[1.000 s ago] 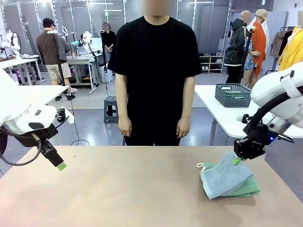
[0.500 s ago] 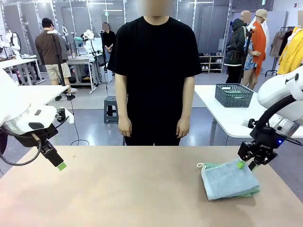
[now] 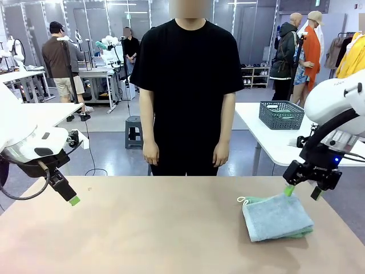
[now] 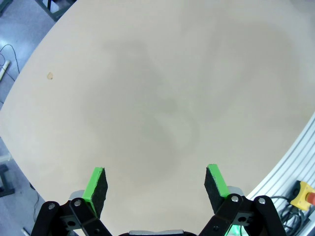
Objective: Fold the towels and place them in the basket.
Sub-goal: Stack the folded Towel with hook on the right side of the table.
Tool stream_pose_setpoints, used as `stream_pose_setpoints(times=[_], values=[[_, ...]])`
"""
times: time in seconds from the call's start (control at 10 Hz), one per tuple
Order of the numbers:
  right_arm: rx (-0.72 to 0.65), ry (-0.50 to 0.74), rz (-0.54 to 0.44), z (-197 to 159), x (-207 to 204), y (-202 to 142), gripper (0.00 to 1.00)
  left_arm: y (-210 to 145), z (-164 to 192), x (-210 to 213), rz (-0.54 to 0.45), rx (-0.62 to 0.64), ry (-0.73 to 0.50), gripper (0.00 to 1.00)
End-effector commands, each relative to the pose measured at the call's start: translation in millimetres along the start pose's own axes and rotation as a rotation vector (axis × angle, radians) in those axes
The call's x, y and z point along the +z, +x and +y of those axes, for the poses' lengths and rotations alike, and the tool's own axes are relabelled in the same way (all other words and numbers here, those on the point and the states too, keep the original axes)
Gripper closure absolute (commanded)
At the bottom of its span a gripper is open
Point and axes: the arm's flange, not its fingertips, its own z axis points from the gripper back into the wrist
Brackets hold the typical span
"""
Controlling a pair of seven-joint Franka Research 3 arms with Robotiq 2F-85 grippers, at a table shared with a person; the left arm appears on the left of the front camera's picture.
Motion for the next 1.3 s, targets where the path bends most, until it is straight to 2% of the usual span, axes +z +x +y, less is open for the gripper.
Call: stream_pose_setpoints(times=[0.0,0.1,1.2], values=[[-0.056,-0.075,0.019,20,5,-4,0.00,2,-1,0,0.012,0.012,0.010,0.00],[0.000,0.000,0.000,0,0,0,0.00,2,-1,0,0.012,0.012,0.010,0.00],[0.000,0.000,0.000,0,0,0,0.00,2,-1,0,0.012,0.012,0.010,0.00]])
